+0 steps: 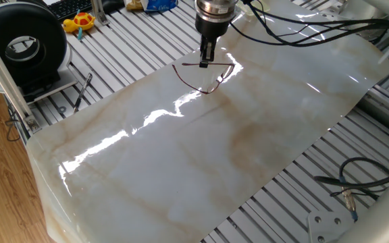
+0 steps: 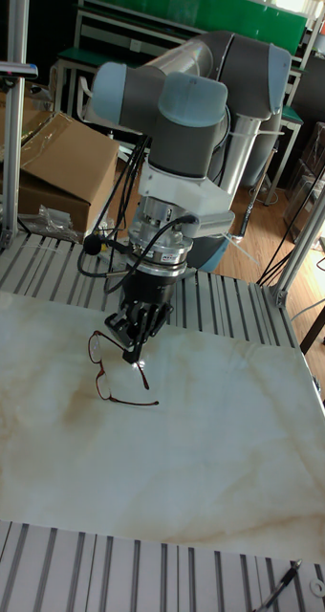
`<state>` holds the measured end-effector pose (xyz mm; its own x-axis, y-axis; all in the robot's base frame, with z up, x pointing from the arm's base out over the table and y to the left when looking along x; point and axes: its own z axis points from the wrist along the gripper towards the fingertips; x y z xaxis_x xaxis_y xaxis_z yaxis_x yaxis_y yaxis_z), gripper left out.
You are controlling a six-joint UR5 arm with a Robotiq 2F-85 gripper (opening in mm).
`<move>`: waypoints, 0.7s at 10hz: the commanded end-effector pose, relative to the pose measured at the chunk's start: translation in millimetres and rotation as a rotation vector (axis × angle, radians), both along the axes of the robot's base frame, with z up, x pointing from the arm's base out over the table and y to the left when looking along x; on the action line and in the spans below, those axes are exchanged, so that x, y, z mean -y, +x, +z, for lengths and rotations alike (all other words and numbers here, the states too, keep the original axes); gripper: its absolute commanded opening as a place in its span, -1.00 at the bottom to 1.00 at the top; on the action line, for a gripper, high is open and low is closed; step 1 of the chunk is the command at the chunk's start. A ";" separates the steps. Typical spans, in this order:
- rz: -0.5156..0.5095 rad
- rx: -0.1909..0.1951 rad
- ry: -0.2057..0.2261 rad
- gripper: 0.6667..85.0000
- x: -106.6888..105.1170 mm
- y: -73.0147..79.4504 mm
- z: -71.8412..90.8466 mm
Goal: Unfold the leg of the glasses (with one hand)
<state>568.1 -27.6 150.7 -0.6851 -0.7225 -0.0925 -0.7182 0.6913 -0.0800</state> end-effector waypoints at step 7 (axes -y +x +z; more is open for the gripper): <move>0.004 0.043 0.079 -0.98 -40.8 20.0 0.4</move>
<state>577.0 -12.6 146.8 -0.6804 -0.7213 -0.1295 -0.7185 0.6914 -0.0759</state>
